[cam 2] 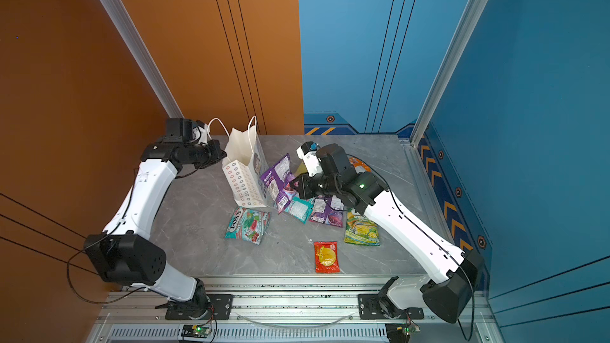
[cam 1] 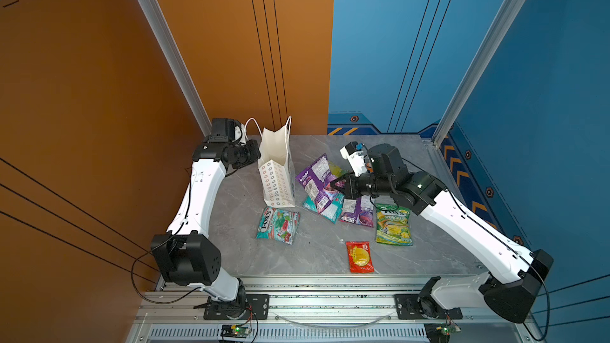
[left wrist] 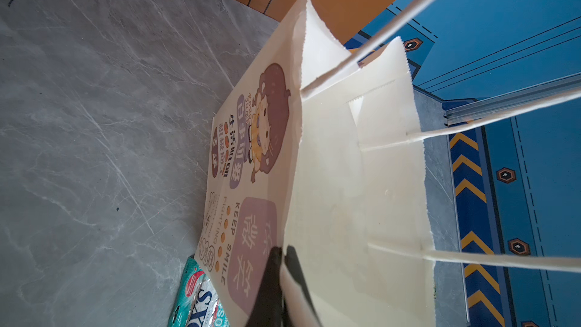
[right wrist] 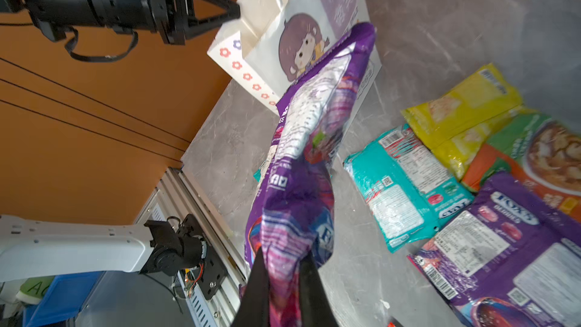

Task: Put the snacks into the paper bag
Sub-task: 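Lift the purple packet and carry it over the bag with the right gripper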

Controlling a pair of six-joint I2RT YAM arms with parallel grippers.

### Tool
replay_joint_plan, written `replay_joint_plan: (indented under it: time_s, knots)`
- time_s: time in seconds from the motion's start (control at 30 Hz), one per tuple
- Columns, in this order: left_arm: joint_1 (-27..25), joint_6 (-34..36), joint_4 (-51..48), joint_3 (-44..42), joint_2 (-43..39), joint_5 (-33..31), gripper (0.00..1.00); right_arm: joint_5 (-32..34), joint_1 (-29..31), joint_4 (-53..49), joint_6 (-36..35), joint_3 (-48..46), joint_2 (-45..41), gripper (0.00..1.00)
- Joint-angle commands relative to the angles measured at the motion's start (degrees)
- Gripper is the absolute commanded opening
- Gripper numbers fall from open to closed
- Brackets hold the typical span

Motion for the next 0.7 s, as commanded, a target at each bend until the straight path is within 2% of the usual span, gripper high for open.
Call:
replay_joint_plan:
  time_s: [0.0, 0.27, 0.53, 0.67]
  knots:
    - [0.3, 1.1, -0.7, -0.9, 0.5, 1.7, 0.0, 3.0, 0.1, 0.6, -2.8, 7.2, 0.2, 0.0]
    - [-0.2, 0.8, -0.7, -0.7, 0.5, 1.9, 0.0, 3.1, 2.3, 7.1, -2.3, 19.0, 5.1, 0.0]
    - [-0.7, 0.3, -0.7, -0.8, 0.3, 1.9, 0.0, 4.1, 5.4, 9.0, -1.4, 35.8, 16.6, 0.0]
    - [-0.9, 0.1, -0.7, -0.8, 0.4, 2.0, 0.0, 6.7, 5.9, 8.5, -0.6, 44.1, 23.4, 0.0]
